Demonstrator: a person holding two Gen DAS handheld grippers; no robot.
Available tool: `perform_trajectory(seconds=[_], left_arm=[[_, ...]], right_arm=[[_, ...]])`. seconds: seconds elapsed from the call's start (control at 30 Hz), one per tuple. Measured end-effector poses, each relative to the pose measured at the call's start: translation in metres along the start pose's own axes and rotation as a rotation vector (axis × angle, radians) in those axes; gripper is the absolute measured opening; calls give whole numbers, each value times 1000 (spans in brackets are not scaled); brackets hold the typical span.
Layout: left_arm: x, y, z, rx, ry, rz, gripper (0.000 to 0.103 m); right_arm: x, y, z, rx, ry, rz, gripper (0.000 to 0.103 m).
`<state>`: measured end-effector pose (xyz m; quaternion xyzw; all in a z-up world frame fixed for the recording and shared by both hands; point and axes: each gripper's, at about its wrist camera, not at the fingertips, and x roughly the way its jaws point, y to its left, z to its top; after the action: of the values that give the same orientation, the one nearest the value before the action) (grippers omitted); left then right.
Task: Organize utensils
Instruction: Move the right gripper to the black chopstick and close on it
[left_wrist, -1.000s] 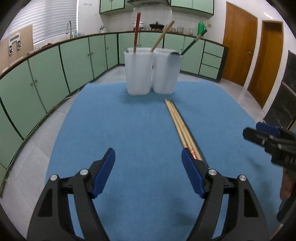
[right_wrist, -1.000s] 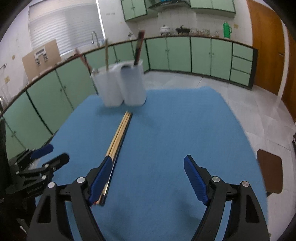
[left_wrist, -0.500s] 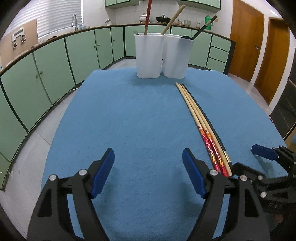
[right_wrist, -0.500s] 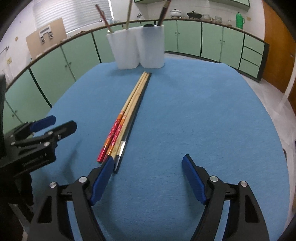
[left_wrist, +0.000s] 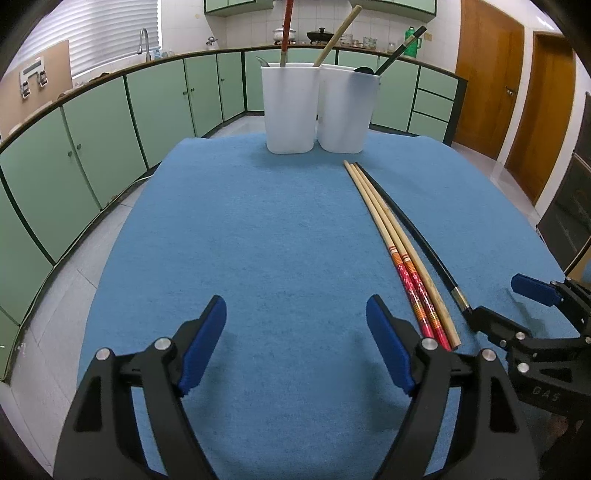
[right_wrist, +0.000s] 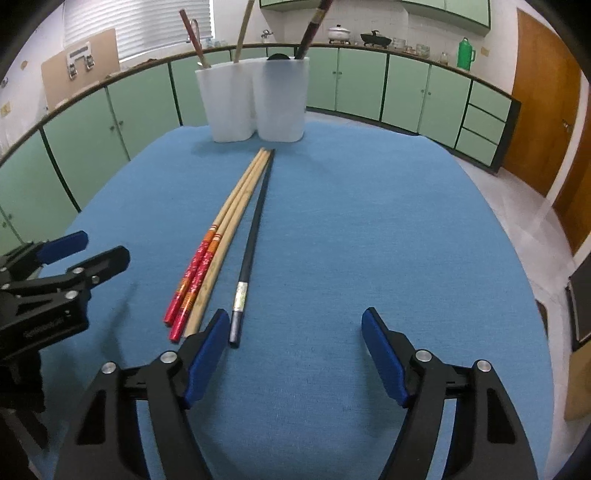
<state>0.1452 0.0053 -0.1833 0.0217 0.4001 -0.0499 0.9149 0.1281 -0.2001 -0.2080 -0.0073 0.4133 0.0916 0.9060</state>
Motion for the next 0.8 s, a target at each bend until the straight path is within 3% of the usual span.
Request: perform_trajectory(seconds=[0.1,0.23,0.37,0.5,0.8], left_arm=[[-1,0,-1,-1,2,0,76],[-1,-1,-1,-2,6,-5,76],[-1,-3,-2,3,8,-8,77],[0,-8,-4,14,24,-22,78],[1,-31,-13,52,68,-104,78]], right_arm=[[-3,0,-8,22,6,68,59],[-4,6,-10,16,-4,74,39],[-1,18,-8,-29,0,63,28],[0,25,-7,-72,3,72,7],[0,7,-6,-34,2,57,6]])
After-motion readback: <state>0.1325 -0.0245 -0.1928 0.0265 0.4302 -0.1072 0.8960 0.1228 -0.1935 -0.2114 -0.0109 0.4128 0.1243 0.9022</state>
